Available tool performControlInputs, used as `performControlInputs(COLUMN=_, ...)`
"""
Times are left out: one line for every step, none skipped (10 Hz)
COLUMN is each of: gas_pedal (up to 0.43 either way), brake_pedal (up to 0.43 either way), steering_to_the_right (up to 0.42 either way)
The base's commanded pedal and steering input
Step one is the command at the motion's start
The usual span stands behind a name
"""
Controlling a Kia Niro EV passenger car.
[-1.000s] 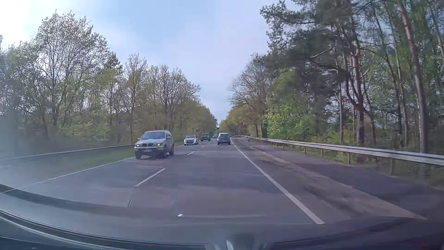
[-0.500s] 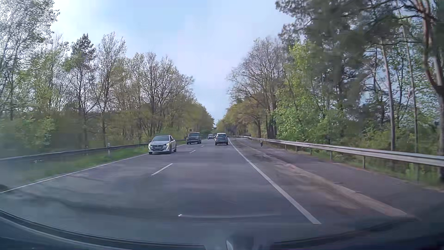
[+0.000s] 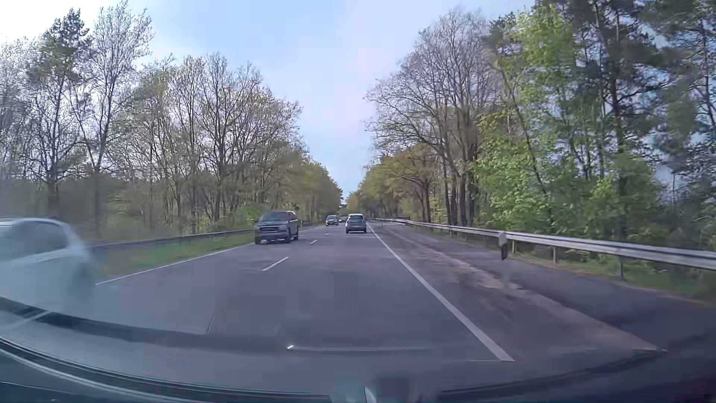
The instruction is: Follow the waypoints while adhering to traffic rules and regulations
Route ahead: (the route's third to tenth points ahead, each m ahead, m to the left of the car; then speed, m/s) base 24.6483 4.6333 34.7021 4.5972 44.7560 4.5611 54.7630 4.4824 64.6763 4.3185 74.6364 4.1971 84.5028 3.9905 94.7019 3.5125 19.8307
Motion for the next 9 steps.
performControlInputs(gas_pedal=0.118, brake_pedal=0.0, steering_to_the_right=-0.004)
performControlInputs(gas_pedal=0.118, brake_pedal=0.0, steering_to_the_right=-0.004)
performControlInputs(gas_pedal=0.118, brake_pedal=0.0, steering_to_the_right=-0.004)
performControlInputs(gas_pedal=0.118, brake_pedal=0.0, steering_to_the_right=-0.004)
performControlInputs(gas_pedal=0.118, brake_pedal=0.0, steering_to_the_right=-0.004)
performControlInputs(gas_pedal=0.118, brake_pedal=0.0, steering_to_the_right=-0.004)
performControlInputs(gas_pedal=0.118, brake_pedal=0.0, steering_to_the_right=-0.004)
performControlInputs(gas_pedal=0.118, brake_pedal=0.0, steering_to_the_right=-0.003)
performControlInputs(gas_pedal=0.118, brake_pedal=0.0, steering_to_the_right=-0.002)
